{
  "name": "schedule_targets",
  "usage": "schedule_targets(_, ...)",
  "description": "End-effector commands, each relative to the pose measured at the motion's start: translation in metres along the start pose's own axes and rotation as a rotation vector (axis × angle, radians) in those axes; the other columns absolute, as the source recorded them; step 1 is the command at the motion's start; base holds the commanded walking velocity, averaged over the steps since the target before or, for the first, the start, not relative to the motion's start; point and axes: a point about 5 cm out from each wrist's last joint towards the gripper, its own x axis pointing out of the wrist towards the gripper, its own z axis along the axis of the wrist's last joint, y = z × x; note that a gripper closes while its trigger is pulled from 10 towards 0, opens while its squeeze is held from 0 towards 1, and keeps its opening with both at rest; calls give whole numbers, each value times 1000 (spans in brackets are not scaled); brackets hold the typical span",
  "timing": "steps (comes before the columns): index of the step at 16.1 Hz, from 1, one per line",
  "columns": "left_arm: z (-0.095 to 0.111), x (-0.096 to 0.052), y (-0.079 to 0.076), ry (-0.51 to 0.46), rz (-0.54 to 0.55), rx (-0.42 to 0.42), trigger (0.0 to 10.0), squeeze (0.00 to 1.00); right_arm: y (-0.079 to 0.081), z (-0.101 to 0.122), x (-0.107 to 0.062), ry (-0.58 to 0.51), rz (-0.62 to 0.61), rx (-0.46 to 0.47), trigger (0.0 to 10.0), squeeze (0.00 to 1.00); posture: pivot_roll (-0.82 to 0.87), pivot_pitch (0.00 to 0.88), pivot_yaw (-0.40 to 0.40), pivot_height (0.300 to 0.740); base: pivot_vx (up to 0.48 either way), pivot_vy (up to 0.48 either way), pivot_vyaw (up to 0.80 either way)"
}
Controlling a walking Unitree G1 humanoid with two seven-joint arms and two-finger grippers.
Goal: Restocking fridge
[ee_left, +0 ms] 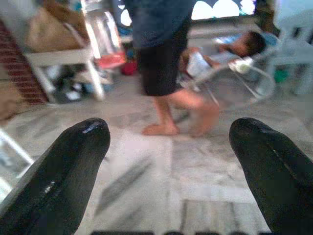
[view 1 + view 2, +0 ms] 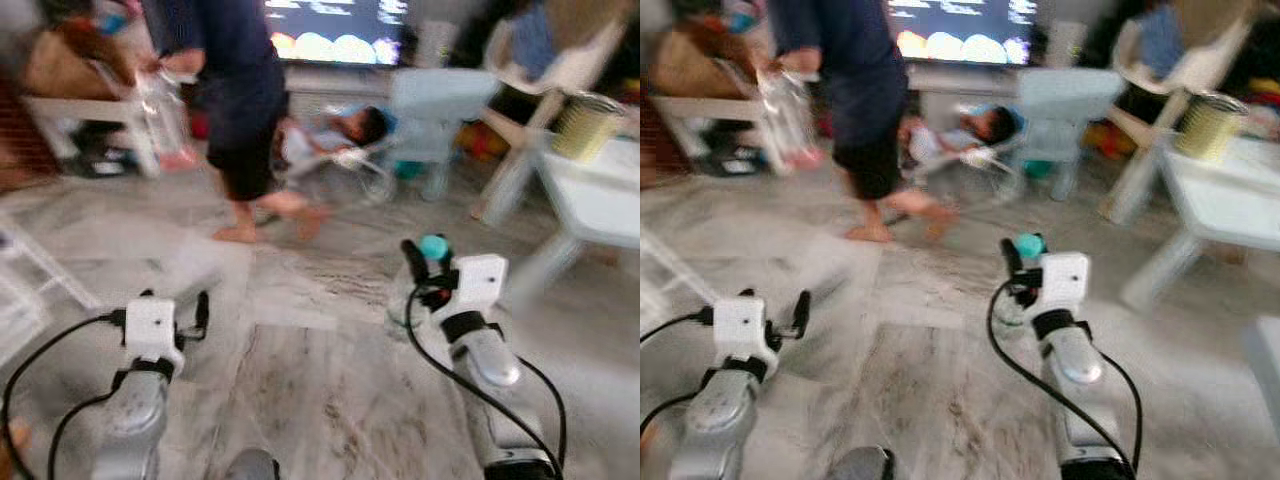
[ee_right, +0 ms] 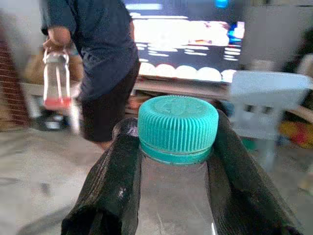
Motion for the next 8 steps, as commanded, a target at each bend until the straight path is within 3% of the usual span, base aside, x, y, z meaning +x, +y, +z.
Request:
schedule_targets(1,-1,0,-4,6,-15,15,10000,0,-7,4,1,-20,-19,-23,10000,0,101,0,-29,740,0,0,800)
schedule_targets(8,-3,1,-3,8,17,9,10000,0,-6,1,2,-18,-16,-24,10000,0,109,0,-47,740,0,0,800)
